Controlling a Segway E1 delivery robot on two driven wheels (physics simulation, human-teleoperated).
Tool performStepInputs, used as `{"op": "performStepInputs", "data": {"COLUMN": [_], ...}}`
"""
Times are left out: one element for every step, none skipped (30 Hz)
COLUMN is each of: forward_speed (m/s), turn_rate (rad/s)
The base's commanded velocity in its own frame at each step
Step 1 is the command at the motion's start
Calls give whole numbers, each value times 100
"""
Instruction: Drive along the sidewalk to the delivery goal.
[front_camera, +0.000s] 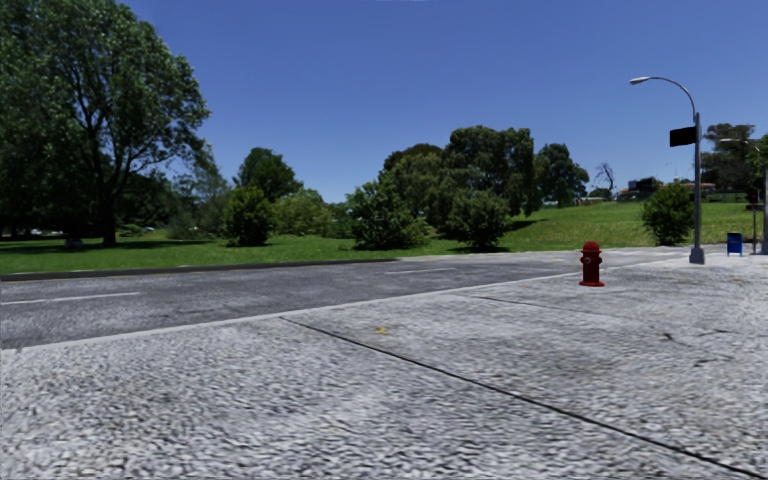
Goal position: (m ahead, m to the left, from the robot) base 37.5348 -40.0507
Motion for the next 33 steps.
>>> {"op": "performStepInputs", "data": {"forward_speed": [141,141,141,141,141,141,141,142,142,142,142,143,143,143,143,143,143,144,144,165,187,193,193,195,195,195,195,195,195,195,195,195,195], "turn_rate": [-83,-83,-83,-83,-83,-83,-83,-83,-83,-83,-83,-83,-83,-83,-83,-83,-79,-69,-69,-59,-56,-55,-55,-55,-55,-55,-55,-55,-55,-55,-55,-55,-55]}}
